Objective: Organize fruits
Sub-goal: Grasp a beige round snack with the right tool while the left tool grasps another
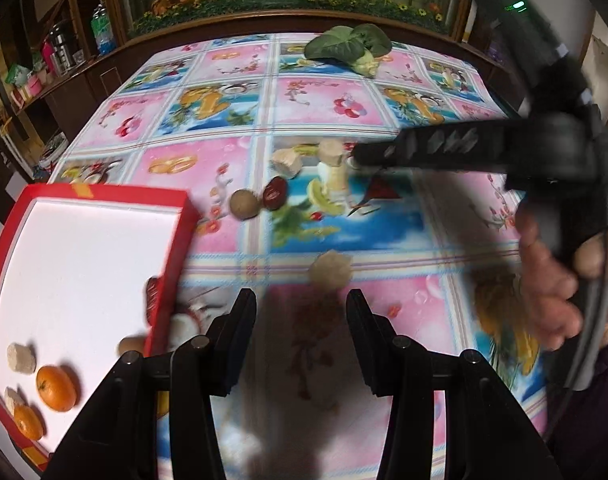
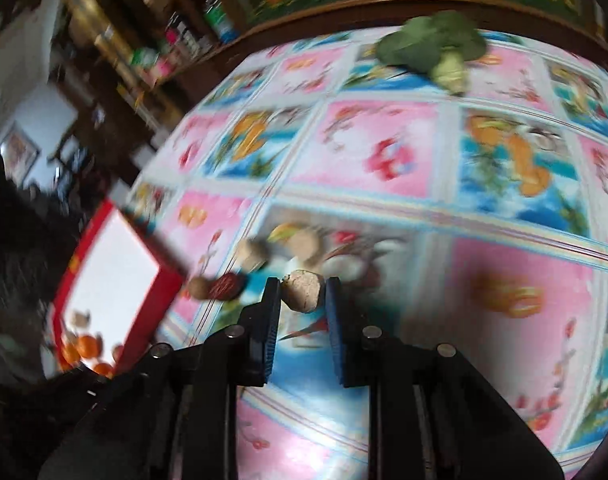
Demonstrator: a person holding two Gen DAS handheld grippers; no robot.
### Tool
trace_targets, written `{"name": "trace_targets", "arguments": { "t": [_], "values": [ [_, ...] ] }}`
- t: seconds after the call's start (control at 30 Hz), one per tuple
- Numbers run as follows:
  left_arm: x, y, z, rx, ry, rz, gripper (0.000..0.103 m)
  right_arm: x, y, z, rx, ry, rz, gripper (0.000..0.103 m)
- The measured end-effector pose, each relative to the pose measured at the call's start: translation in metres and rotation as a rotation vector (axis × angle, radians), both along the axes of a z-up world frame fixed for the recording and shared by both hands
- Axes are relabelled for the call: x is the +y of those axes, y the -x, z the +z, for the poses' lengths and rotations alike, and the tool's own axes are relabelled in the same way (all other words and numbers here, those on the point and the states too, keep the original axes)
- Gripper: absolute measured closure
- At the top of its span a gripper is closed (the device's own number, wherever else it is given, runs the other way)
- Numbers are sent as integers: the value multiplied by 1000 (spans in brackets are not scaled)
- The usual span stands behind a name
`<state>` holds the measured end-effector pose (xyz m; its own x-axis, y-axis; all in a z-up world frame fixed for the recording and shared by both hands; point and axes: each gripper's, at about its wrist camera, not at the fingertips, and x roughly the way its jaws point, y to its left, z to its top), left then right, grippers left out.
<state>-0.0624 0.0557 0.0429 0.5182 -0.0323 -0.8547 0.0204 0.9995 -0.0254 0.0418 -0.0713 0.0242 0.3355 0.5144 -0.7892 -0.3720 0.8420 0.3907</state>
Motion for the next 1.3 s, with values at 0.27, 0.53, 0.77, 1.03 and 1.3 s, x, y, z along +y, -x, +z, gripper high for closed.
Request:
{"name": "trace_targets", "arguments": {
  "t": [0.27,0.53,0.77,1.03,1.3],
  "values": [
    [-16,-14,-17,38,-13,-12,56,-19,-4,14,-9,-64,-53,78],
    [-25,-20,-18,33,-23,-49,67,-16,0,12,-4,-65,-45,78],
    [-27,-19,-19,-4,-33,-64,78,-16,-1,9,1,-45,-54,78],
    [-17,-9,-7,-68,-49,-29,78,-3,5,9,-22,-32,-16,78],
    [20,8,23,-152,-69,39,78,19,23,12,-67,-8,33,78]
  ]
}}
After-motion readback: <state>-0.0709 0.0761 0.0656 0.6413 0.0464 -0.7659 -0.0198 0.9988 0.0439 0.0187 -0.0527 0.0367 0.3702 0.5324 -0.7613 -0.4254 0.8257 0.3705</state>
